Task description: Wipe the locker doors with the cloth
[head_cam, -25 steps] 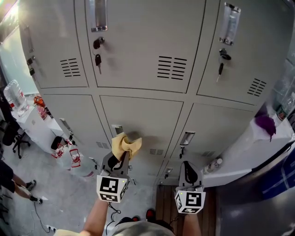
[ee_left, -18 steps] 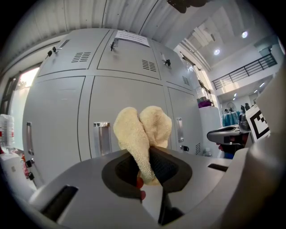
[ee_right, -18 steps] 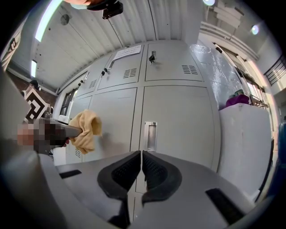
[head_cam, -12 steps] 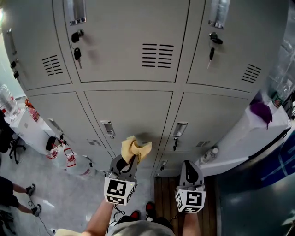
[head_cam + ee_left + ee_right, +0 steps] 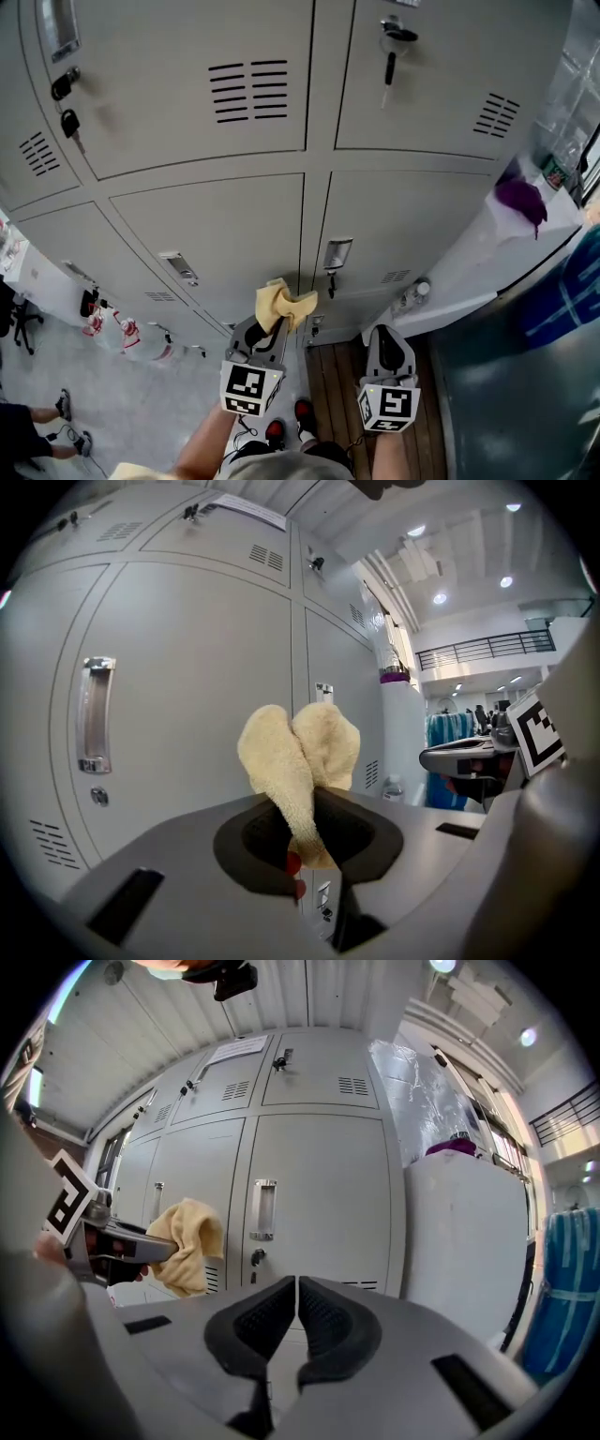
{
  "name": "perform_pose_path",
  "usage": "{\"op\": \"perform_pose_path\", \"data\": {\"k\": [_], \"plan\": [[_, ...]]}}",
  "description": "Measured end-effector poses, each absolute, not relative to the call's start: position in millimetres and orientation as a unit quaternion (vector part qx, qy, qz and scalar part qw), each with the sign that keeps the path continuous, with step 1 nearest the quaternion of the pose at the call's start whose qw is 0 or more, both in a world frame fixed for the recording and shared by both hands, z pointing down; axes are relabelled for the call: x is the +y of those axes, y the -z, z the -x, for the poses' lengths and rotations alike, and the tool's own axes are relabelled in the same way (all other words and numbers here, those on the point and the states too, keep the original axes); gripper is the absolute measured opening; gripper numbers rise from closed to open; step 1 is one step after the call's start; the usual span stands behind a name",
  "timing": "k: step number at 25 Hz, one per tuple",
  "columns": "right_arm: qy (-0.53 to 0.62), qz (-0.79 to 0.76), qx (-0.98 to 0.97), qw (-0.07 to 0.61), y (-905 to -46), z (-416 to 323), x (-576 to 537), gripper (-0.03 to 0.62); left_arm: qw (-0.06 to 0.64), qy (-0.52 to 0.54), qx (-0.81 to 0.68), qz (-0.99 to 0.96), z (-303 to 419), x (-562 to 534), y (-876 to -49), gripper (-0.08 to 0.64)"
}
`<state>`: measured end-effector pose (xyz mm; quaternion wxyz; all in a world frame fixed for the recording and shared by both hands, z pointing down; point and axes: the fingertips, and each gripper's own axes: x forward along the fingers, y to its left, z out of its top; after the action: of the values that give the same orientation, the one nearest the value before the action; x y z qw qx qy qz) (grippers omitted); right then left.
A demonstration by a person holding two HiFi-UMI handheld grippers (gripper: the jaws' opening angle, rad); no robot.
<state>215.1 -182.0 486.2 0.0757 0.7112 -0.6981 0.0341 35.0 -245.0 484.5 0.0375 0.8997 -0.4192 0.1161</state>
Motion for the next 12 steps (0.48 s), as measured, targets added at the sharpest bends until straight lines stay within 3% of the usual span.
{"op": "perform_pose_path", "data": {"k": [12], "plan": [[-0.072,-0.732,-0.670,0.100,-526.6,-254.8,-187.8,0.025,0.064,-0.150,-0.401,-0.901,-65.4,-275.4,-536.1,0.077]]}}
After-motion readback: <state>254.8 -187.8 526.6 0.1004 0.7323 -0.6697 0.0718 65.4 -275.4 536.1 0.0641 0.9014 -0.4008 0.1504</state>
